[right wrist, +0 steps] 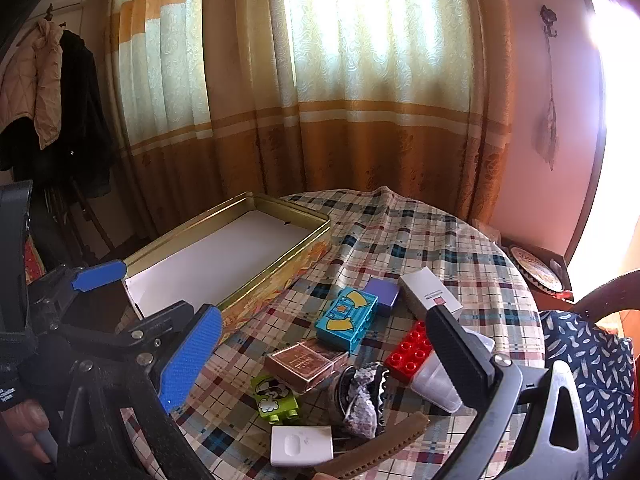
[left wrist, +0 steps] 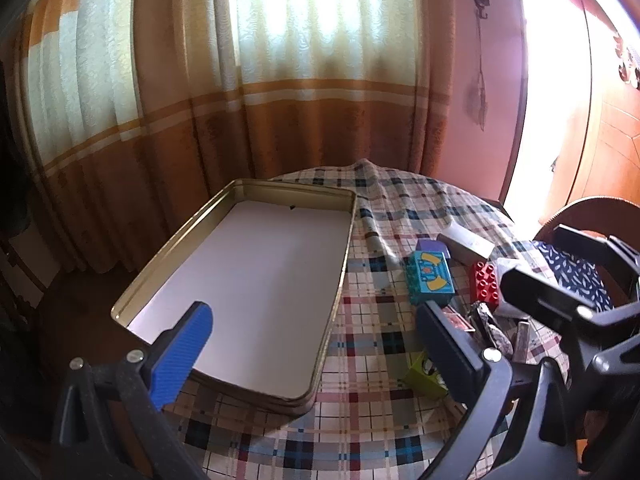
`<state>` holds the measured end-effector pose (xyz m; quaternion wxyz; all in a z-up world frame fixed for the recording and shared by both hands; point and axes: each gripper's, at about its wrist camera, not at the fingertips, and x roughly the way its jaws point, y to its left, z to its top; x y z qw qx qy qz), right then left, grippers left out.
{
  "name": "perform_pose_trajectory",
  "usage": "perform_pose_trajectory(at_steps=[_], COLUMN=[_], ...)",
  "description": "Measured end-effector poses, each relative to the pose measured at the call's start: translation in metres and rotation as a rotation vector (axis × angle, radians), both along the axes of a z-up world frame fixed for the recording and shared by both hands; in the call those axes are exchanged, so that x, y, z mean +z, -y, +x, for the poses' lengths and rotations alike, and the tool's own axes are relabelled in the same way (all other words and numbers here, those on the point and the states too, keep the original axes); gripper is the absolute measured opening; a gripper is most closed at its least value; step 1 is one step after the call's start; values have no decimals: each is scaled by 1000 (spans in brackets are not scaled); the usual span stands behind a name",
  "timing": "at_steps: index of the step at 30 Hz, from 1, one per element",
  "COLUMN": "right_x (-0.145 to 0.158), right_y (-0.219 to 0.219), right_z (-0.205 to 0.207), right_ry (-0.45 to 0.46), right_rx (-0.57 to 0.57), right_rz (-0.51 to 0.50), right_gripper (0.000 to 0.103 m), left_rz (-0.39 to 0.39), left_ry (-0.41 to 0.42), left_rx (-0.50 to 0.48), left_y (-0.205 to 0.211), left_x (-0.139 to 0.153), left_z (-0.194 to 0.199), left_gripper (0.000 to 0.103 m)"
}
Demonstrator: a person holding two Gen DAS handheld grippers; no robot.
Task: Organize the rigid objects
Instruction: 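Move the left tool to the green block while the right tool reaches the brown comb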
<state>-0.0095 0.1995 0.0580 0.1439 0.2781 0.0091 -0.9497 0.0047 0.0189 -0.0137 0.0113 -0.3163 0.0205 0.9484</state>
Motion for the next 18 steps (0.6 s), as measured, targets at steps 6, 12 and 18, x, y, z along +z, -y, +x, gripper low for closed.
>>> perform_pose_trajectory(at_steps=[6, 12, 18], right_x=[-1, -12, -36], right_y=[-6, -23, -50], right_z=[1, 7, 17], right_ry=[1, 8, 43], right_rx=[-5, -9, -40], right_rz=[-2, 13, 48], right_gripper=[103, 103, 103], left_rz=[2, 15, 15], left_ry=[17, 22, 19], left_rx=[-19, -34, -95], left_y=[-4, -6, -20], left_x=[-5, -11, -20], left_z=[-1, -3, 0], left_gripper=[103, 103, 103])
